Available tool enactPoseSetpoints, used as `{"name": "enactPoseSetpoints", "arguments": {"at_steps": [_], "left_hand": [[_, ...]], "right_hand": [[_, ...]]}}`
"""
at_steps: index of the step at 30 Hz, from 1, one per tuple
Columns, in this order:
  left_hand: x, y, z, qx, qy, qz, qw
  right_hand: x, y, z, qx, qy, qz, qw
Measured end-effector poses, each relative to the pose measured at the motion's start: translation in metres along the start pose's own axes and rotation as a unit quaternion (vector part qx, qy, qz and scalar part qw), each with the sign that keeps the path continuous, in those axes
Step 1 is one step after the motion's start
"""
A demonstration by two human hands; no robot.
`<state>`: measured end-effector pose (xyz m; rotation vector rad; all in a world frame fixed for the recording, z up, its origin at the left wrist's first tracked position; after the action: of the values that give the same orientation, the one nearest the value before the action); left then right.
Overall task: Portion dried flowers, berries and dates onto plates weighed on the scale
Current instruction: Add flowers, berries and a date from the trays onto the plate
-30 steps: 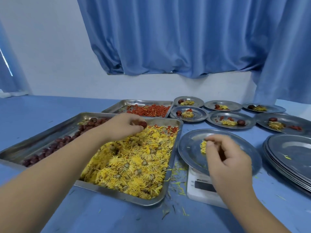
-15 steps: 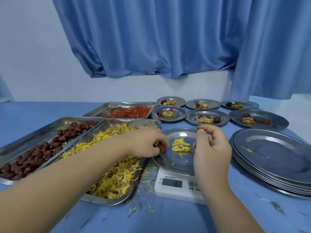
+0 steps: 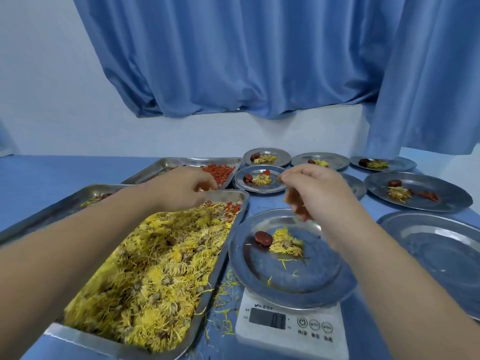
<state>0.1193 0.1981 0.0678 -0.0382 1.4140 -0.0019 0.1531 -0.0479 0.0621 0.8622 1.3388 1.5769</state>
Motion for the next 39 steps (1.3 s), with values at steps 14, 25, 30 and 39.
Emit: {"name": "enactPoseSetpoints", "arguments": {"at_steps": [14,25,30,39], "left_hand": [[0.048,0.124,0.129,-0.164,0.028,0.016,0.986],[0.099,0.188,0.159,-0.251,0.102,0.043,0.962],[0.118,0.179,0.162,-0.251,0.146,0.050,0.956],[0.106,0.165,0.165,-0.234,0.108,0.115,0.959]], "right_hand": [[0.006,-0.026,0.084,-0.040,0.061,-0.211,0.975],[0.011,-0.043,0.094,-0.063,0.074,-0.211,0.973],[0.011,-0.031,0.090,-0.081,0.084,-0.218,0.969],[0.010,-0.031,0.089,-0.063,0.090,-0.226,0.968]]}}
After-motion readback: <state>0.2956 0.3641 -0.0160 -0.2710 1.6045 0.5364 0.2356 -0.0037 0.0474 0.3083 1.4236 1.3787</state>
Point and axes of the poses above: each hand's wrist, its own z-axis towards the middle knuckle, its own x-axis out of the palm, y = z × x, the point moved 6 cm from there along z, towards the middle knuckle, and after that the axes turned 5 degrees about z, right-handed, at the moved point
